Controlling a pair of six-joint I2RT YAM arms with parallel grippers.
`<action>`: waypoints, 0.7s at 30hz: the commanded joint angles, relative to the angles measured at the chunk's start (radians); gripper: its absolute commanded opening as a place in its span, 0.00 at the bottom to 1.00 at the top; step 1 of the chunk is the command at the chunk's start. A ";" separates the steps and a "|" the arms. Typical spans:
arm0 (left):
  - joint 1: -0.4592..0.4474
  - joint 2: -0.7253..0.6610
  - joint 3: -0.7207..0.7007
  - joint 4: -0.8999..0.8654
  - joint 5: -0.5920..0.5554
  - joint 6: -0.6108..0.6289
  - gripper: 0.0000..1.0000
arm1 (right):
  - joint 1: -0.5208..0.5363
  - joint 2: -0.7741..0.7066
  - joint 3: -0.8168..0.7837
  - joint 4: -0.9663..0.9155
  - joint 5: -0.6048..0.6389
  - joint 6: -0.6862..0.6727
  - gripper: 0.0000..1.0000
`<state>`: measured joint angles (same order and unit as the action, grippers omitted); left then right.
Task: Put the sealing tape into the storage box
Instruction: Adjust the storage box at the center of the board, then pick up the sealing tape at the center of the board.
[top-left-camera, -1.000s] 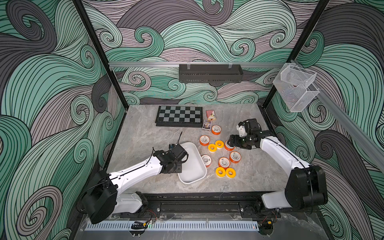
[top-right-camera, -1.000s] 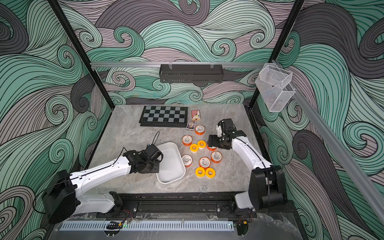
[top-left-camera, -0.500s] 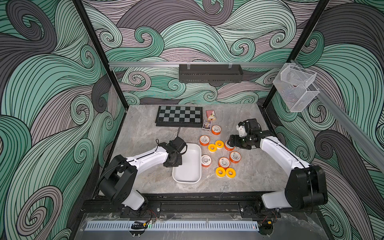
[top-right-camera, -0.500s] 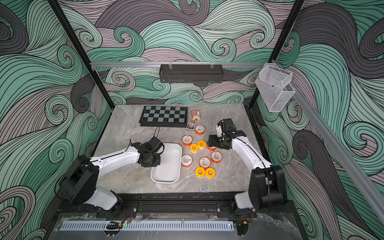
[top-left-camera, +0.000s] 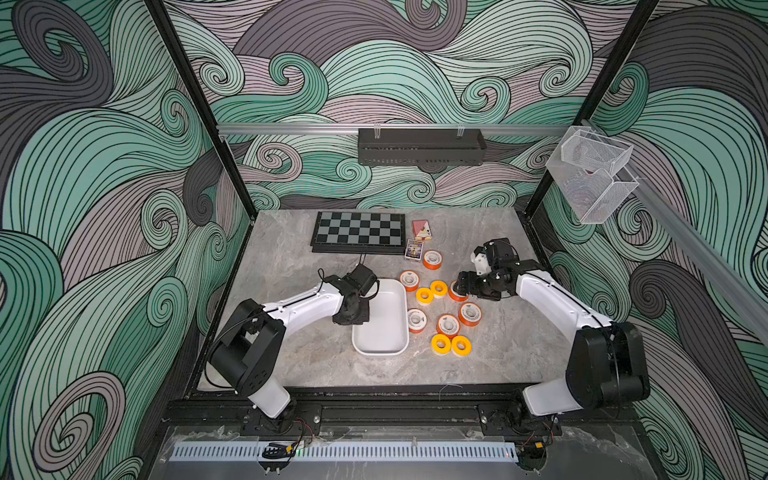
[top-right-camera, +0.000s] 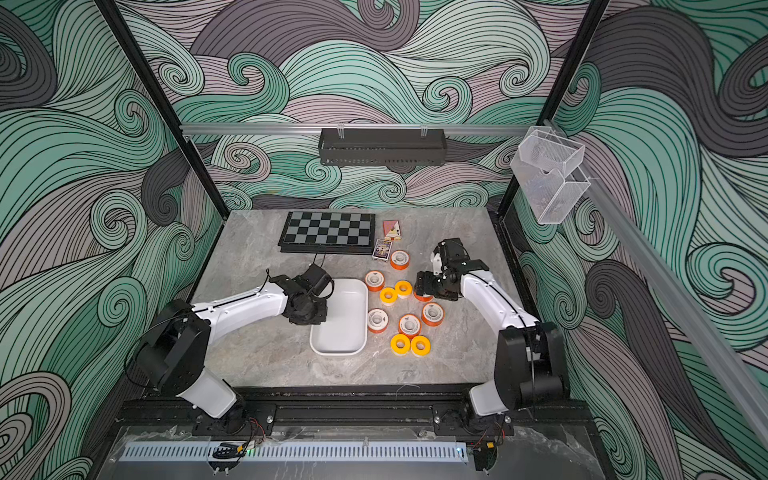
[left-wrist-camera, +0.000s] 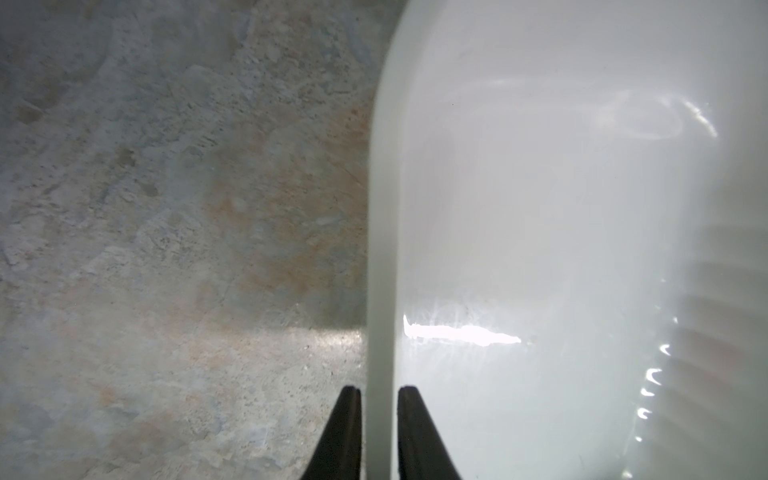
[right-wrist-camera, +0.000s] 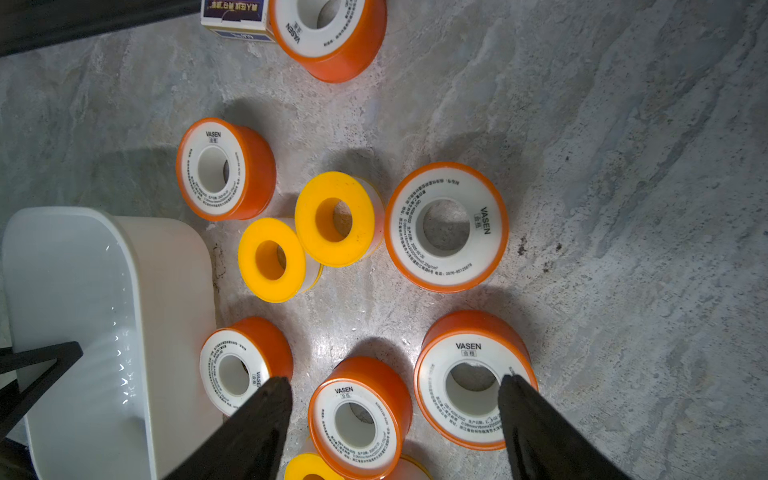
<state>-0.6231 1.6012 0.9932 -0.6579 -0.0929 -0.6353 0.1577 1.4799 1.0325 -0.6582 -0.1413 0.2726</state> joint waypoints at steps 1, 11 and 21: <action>0.010 -0.072 0.049 -0.079 -0.006 0.015 0.32 | 0.002 0.015 0.032 -0.011 -0.004 -0.010 0.79; 0.009 -0.410 0.174 -0.355 -0.032 0.083 0.59 | -0.037 0.173 0.158 -0.062 0.096 -0.038 0.68; 0.001 -0.777 -0.024 -0.323 -0.011 0.133 0.61 | -0.046 0.370 0.293 -0.090 0.128 -0.046 0.61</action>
<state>-0.6220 0.8631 0.9798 -0.9668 -0.1181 -0.5308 0.1200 1.8252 1.2976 -0.7235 -0.0349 0.2382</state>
